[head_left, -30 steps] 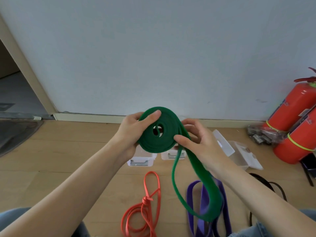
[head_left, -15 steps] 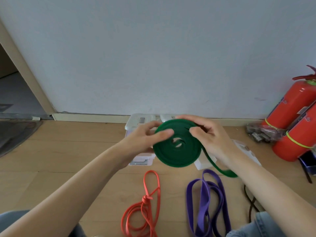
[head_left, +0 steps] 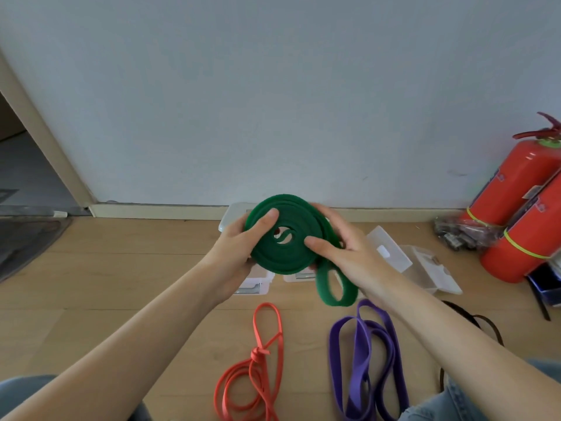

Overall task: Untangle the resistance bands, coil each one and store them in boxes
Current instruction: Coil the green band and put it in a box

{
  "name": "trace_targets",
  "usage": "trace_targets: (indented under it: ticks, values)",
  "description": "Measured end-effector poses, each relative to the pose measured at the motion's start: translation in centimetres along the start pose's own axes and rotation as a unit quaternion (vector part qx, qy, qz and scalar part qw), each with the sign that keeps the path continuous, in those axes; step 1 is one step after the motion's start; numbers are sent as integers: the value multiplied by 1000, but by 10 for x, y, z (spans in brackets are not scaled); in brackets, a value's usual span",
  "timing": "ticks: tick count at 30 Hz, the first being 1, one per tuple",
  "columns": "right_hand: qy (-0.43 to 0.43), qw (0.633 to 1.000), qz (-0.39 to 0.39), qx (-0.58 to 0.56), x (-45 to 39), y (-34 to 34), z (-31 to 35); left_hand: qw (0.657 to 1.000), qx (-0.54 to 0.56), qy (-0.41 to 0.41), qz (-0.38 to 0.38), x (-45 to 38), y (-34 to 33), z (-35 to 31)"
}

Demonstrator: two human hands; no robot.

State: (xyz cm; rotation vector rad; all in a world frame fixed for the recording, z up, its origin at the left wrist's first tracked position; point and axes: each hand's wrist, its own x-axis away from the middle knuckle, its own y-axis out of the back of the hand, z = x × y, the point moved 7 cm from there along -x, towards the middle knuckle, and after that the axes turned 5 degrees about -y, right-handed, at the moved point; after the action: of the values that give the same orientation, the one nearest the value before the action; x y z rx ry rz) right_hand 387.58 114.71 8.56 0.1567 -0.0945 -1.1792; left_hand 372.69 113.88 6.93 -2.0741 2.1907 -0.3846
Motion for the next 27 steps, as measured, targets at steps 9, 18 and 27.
trace_targets:
  ticks: [9, 18, 27]
  values:
    - [25, 995, -54, 83, 8, 18, 11, 993, -97, 11, 59, 4, -15, 4]
    - [28, 990, -73, 116, -2, 5, 4, 997, 44, 28, -54, -5, -16, 14]
    - [-46, 995, -12, 90, 6, 22, 4, 984, -40, 79, 157, 0, -34, 14]
